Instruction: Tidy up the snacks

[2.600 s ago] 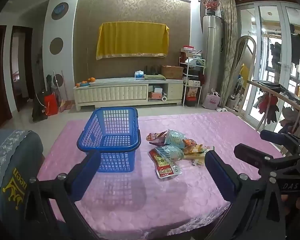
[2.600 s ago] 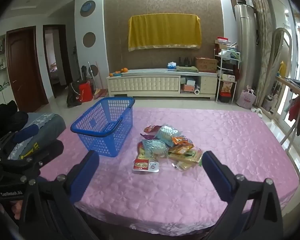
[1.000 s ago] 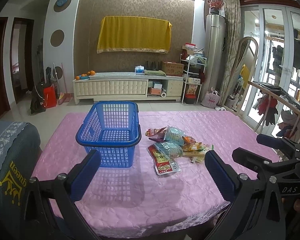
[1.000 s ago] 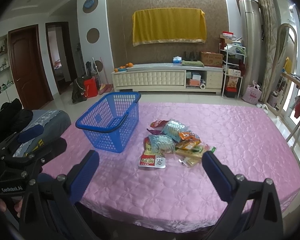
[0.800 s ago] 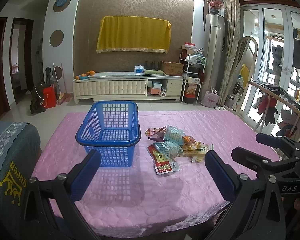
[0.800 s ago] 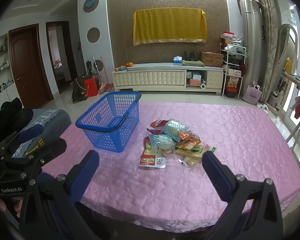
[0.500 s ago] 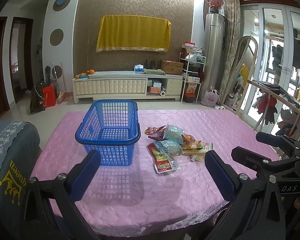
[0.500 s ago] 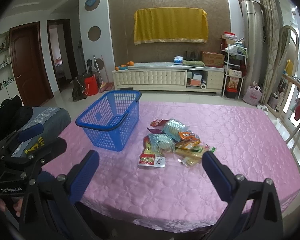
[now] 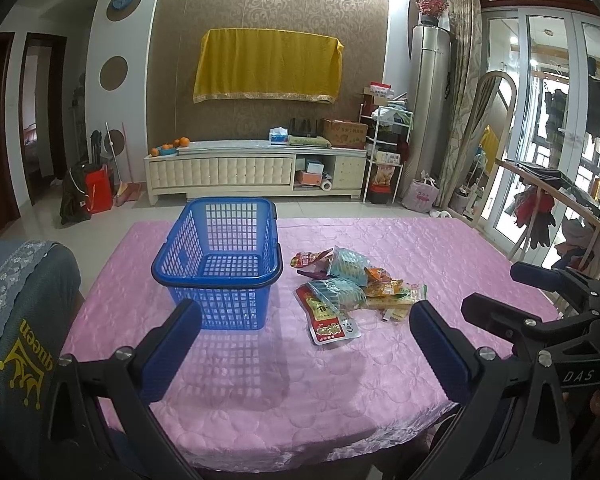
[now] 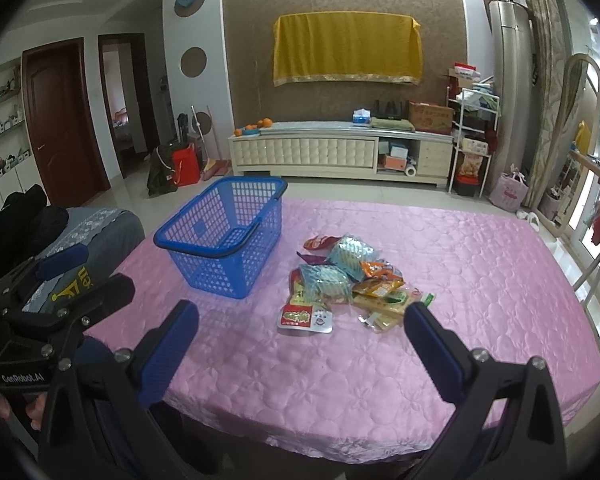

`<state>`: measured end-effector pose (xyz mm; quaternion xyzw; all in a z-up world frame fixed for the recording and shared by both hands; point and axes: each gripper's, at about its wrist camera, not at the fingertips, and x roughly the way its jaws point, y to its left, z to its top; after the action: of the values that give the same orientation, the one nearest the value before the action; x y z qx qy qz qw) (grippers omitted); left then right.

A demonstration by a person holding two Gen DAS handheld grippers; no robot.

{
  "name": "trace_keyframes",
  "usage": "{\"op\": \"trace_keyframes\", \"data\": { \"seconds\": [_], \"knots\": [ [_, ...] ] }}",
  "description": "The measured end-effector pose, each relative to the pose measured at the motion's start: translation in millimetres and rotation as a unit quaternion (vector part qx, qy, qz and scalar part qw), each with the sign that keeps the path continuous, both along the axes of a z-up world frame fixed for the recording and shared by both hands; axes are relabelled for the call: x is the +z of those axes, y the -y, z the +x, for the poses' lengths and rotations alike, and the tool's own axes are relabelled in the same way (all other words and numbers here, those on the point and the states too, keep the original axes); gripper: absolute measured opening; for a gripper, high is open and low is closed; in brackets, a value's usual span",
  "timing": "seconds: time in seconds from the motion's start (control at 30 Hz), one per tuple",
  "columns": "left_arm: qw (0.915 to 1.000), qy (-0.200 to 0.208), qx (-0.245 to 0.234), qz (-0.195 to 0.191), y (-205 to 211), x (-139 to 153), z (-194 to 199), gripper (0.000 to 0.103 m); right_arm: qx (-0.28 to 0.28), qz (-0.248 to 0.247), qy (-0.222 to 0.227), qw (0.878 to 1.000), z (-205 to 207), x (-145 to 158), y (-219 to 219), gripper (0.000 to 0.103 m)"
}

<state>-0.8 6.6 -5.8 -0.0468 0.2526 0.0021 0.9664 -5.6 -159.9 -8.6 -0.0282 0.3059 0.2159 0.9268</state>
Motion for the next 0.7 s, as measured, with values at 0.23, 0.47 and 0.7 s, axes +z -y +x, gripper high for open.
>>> {"op": "trace_keyframes", "data": {
  "seconds": [0.23,0.47,0.7],
  "knots": [
    [1.0,0.003,0.003,0.0,-1.4,1.5,-1.1,0.103,0.007,-0.005,0.001,1.0,2.0,1.5,-3.2,0.103],
    [0.9999,0.007,0.008,0.0,-2.5,8.6,-2.4,0.103,0.014,-0.004,0.009,1.0,0.4,6.3,-4.6,0.103],
    [0.9999,0.01,0.0,0.004,1.9,25.7,13.3,0.103,0.013,-0.012,0.037,0.999,7.0,24.1,-3.2,0.103]
  ]
}}
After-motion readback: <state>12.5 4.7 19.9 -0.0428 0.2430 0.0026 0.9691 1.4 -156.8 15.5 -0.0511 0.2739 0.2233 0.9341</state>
